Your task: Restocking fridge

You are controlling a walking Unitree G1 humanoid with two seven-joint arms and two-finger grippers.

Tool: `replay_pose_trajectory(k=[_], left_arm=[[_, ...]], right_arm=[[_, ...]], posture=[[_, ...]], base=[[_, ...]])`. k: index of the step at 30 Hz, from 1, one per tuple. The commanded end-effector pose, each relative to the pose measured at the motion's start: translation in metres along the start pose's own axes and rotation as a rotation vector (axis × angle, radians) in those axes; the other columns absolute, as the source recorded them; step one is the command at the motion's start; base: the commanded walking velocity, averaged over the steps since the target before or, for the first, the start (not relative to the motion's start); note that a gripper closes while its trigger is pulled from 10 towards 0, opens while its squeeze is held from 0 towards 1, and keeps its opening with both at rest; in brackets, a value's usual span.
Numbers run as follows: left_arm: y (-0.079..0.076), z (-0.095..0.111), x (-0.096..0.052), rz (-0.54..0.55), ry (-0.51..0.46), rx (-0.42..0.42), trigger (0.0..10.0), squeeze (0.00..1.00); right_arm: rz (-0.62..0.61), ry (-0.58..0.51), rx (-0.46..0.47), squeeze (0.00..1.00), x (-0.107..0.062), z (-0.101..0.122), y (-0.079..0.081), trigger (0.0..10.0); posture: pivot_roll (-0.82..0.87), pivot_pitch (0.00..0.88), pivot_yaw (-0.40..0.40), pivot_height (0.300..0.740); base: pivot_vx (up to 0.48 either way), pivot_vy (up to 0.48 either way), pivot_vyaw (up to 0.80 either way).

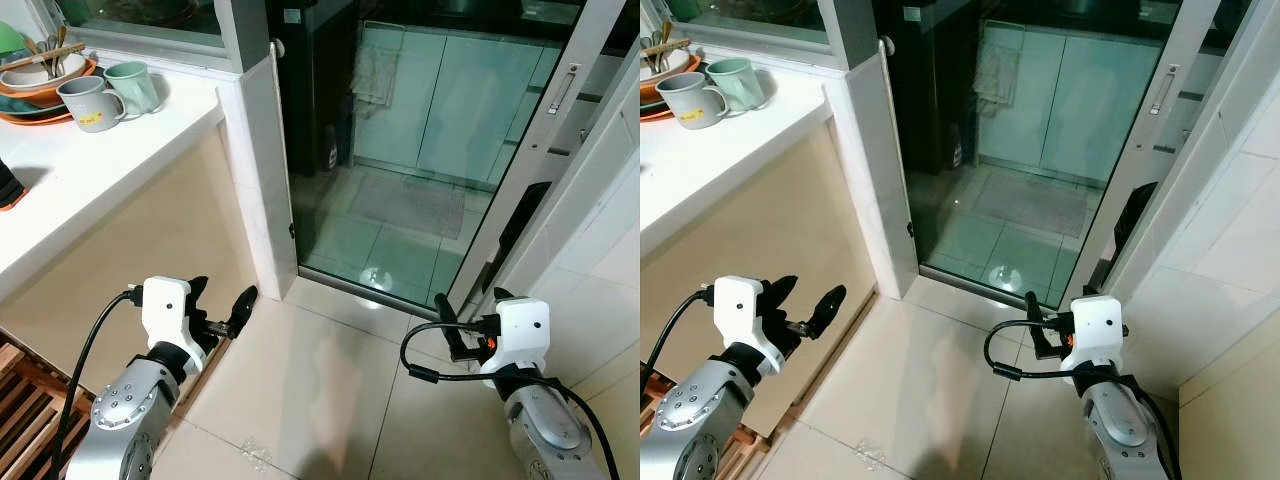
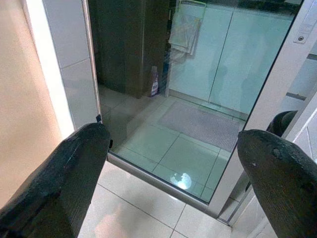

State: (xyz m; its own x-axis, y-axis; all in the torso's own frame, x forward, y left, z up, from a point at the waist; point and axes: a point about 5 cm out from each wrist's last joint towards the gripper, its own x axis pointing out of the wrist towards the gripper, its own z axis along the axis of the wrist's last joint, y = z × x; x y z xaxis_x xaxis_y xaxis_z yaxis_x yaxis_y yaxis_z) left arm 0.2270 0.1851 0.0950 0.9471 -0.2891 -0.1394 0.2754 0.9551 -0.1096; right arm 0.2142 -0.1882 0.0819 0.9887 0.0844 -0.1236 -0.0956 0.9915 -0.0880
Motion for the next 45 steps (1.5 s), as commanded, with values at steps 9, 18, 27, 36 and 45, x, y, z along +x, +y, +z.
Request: replay_pose_trajectory(k=[9, 18, 27, 36, 45], left_arm=[[-0.047, 0.053, 0.123, 0.005, -0.069, 0.103, 10.0, 0.0], [-0.054, 0.052, 0.135, -0.01, -0.081, 0.213, 10.0, 0.0], [-0.03, 0.044, 0.091, -0.017, -0.095, 0.355, 10.0, 0.0], [-0.03, 0.036, 0.089, 0.003, -0.104, 0.254, 10.0, 1.0], [-0.024, 0.037, 0.093, 0.057, -0.082, 0.205, 10.0, 1.0]], right_arm=[[-0.007, -0.199, 0.099, 0.0, 0.107, 0.082, 0.014, 10.0], [-0.023, -0.149, 0.07, 0.0, 0.113, 0.069, 0.01, 10.0], [-0.062, -0.191, -0.059, 0.0, 0.066, 0.063, -0.012, 10.0], [-0.147, -0.214, 0.111, 1.0, 0.06, 0.056, -0.02, 10.0], [-0.051, -0.189, 0.095, 1.0, 0.062, 0.053, -0.005, 10.0]], posture=[[-0.19, 0.0, 0.048, 0.74], [-0.19, 0.0, 0.038, 0.74], [-0.18, 0.0, 0.024, 0.74], [-0.19, 0.0, 0.034, 0.74], [-0.2, 0.0, 0.052, 0.74]], base=[[0.0, 0.0, 0.0], [0.0, 0.0, 0.0], [0.0, 0.0, 0.0], [0.0, 0.0, 0.0], [0.0, 0.0, 0.0]])
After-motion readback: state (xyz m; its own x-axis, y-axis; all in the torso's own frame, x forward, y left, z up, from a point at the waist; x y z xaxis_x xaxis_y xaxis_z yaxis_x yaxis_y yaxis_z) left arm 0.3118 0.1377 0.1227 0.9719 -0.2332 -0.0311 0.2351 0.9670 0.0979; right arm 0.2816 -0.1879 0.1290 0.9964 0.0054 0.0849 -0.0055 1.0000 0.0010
